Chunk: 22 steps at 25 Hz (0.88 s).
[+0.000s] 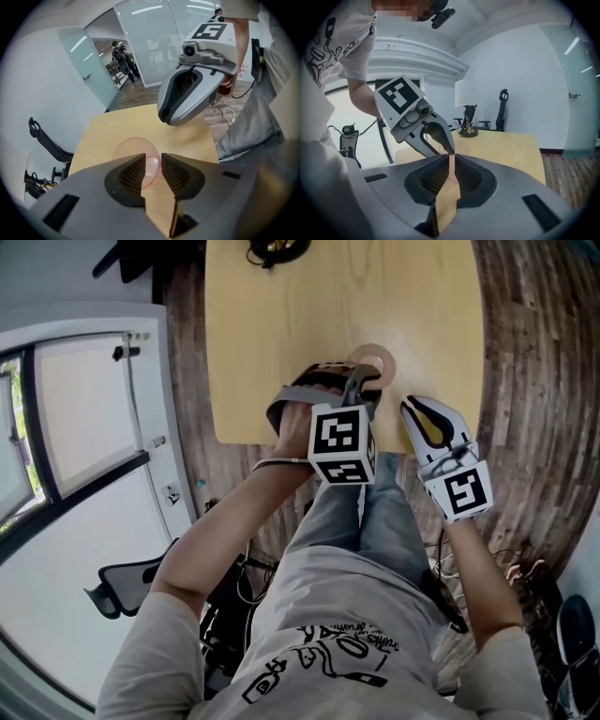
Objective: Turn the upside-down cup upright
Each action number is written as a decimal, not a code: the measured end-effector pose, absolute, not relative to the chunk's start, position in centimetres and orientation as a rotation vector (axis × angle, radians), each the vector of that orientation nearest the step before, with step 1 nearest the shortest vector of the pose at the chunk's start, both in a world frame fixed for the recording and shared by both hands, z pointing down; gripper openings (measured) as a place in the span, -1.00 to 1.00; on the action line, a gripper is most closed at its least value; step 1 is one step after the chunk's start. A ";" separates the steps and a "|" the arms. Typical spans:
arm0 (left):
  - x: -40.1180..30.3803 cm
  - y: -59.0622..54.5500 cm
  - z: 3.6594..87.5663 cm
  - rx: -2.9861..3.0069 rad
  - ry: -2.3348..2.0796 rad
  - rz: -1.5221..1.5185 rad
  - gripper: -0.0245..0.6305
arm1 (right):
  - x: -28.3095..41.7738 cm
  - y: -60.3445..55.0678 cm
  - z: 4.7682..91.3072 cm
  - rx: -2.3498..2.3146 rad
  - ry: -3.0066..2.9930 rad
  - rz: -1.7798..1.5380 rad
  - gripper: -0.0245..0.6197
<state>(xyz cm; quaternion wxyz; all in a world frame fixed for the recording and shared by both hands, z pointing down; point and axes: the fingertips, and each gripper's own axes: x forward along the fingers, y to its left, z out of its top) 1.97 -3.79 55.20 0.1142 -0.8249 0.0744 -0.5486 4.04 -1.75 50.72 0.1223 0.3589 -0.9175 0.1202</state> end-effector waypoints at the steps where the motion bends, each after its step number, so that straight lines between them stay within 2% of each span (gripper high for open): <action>1: 2.0 -3.7 55.4 -2.401 0.202 -1.619 -0.60 | 4.1 -1.6 51.0 1.051 -2.671 0.363 -0.84; 3: 2.1 -3.7 55.6 -2.364 0.180 -1.623 -0.78 | 4.1 -1.5 51.3 1.055 -2.662 0.380 -0.84; 5: 2.0 -3.6 55.7 -2.333 0.163 -1.623 -0.83 | 4.1 -1.5 51.5 1.056 -2.659 0.381 -0.84; 14: 2.2 -3.2 52.7 -2.590 0.300 -1.447 -0.86 | 4.5 -1.6 52.1 1.056 -2.628 0.406 -0.83; 15: 2.2 -3.2 51.8 -2.659 0.336 -1.398 -0.86 | 4.5 -1.8 52.1 1.054 -2.620 0.397 -0.78; 17: 2.0 -3.4 50.0 -2.790 0.403 -1.298 -0.86 | 4.3 -2.1 52.0 1.045 -2.602 0.361 -0.49; 22: 1.6 -3.6 46.4 -3.064 0.532 -1.042 -0.86 | 3.6 -2.6 51.5 1.044 -2.593 0.350 -0.31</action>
